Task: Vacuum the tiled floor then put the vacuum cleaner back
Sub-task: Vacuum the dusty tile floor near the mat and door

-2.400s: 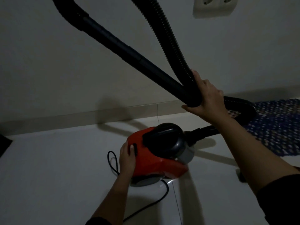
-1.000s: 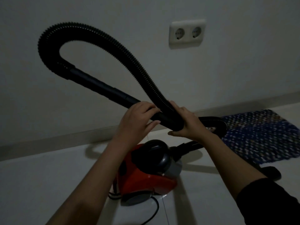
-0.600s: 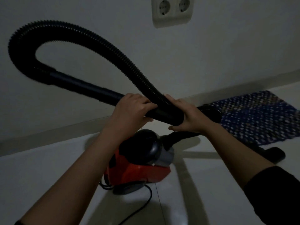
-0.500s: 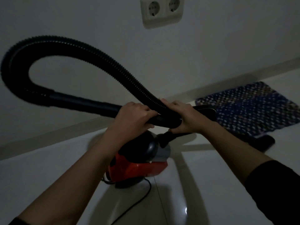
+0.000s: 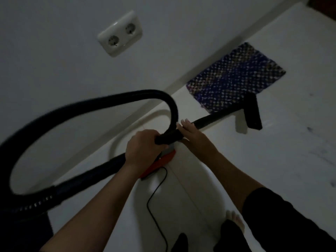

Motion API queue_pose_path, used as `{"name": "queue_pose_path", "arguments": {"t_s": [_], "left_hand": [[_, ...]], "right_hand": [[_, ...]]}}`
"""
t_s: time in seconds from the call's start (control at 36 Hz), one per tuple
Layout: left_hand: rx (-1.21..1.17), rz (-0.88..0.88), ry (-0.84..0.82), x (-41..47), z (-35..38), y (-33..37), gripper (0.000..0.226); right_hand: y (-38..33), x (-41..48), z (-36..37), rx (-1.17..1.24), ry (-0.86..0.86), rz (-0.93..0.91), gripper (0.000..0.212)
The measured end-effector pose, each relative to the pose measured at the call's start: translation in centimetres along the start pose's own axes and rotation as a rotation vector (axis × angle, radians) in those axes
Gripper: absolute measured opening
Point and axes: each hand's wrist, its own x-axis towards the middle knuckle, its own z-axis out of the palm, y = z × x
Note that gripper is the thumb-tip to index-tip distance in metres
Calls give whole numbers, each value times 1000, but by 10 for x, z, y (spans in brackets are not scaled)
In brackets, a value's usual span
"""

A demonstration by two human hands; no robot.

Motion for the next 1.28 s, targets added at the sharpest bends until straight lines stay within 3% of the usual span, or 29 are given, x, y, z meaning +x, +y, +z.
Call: {"name": "queue_pose_path", "arguments": {"t_s": [0.17,0.31,0.39,0.53,0.56,0.72,0.86,1.17,1.28], "left_hand": [[-324,-153,-120,-22,10,32,23],[-441,-191,-220,-26,36,48,34],[-453,-195,-309,-26,50,46,41],[-447,-124,-404,-38,60,38,41],[-395,-56,-470,-42,64,35,39],[-270,140,-733,-46,68,33,39],[-519,-34,-1020,-57,67,25,40],[-770,-179,-946,-64,116,91,41],[-880,-250,-924,-57,128,130,33]], "right_hand": [[-25,-53,-18,341,145,372,58],[-37,-54,-10,747,297,859,64],[-37,-50,-8,1000,474,1033,66],[-36,-67,2,1322,717,1206,21],[-39,-77,8,1343,773,1251,21],[-38,-92,20,1369,823,1323,28],[-41,-103,36,1390,826,1337,28],[19,-123,5,1427,791,1272,48],[53,-120,-22,1477,783,1271,31]]}}
